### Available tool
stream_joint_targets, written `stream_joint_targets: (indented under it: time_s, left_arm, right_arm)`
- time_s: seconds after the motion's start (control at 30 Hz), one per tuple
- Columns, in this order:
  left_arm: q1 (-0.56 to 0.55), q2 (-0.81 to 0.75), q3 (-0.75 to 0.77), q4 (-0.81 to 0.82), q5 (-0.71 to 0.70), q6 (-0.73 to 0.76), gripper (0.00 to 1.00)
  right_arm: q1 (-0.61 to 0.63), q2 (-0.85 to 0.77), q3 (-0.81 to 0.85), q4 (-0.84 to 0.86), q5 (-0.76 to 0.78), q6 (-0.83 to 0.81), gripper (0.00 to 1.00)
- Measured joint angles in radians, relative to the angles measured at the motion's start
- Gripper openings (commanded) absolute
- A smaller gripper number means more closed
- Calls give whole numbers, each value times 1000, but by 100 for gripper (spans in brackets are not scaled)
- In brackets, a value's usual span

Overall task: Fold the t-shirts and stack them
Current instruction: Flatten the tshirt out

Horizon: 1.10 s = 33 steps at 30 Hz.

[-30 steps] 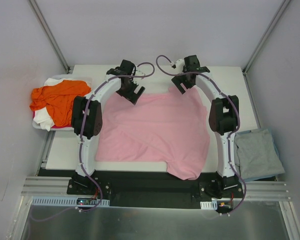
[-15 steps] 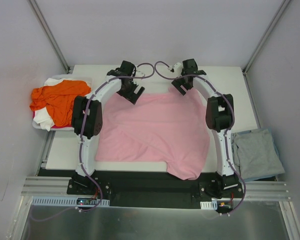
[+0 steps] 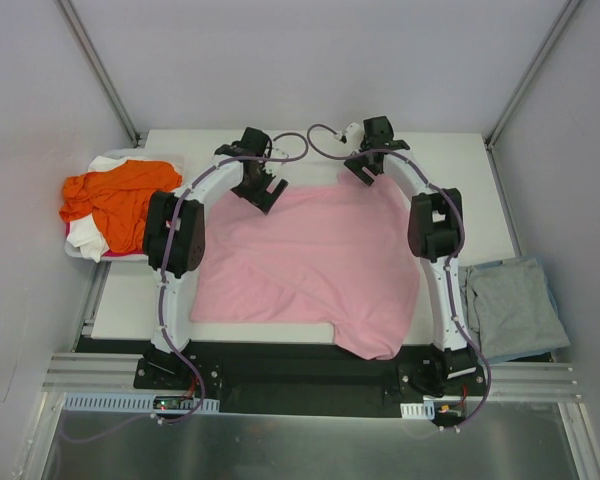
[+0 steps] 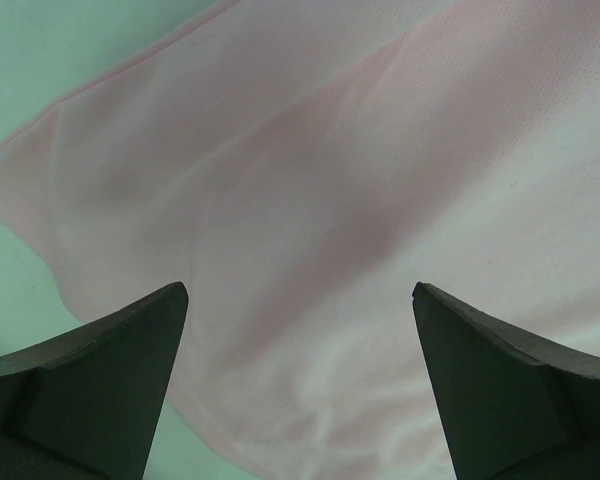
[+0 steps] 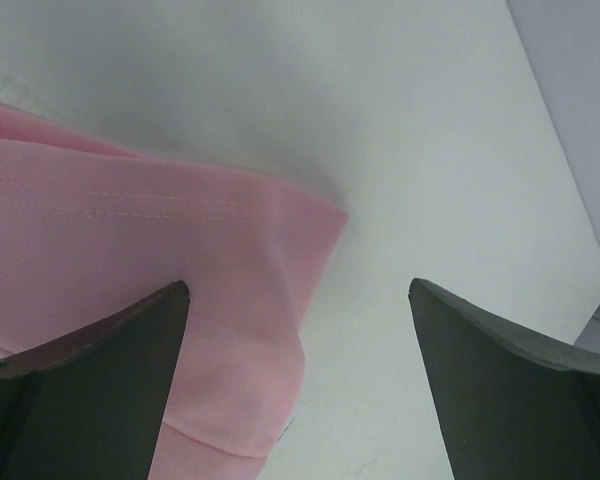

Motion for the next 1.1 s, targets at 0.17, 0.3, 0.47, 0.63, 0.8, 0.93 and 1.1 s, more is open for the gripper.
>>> stream_joint_targets:
  time_s: [0.17,0.3,0.47,0.63,0.8,0.93,1.1]
  left_arm:
    - [0,0,-8,8,-2,0,96]
    - [0,-3,-21,14,-6,1,96]
    - [0,-21,-47,13,-30,10,95]
    - [0,-47,-61,15,-54,23,95]
    - [0,-51,-61,24,-55,26,95]
    - [0,-51,-63,29,-52,26,95]
    - [-7,-51,-100,37,-45,29,95]
  right_arm:
    - [0,25,34,8,12,-21,96]
    - [2,39,47,32,24,-47,97]
    - [5,50,48,72,52,-93,97]
    - [5,56,48,100,79,-128,97]
    - [0,58,40,117,92,-135,97]
    - [0,58,37,126,93,-130,96]
    - [1,57,37,127,85,-105,97]
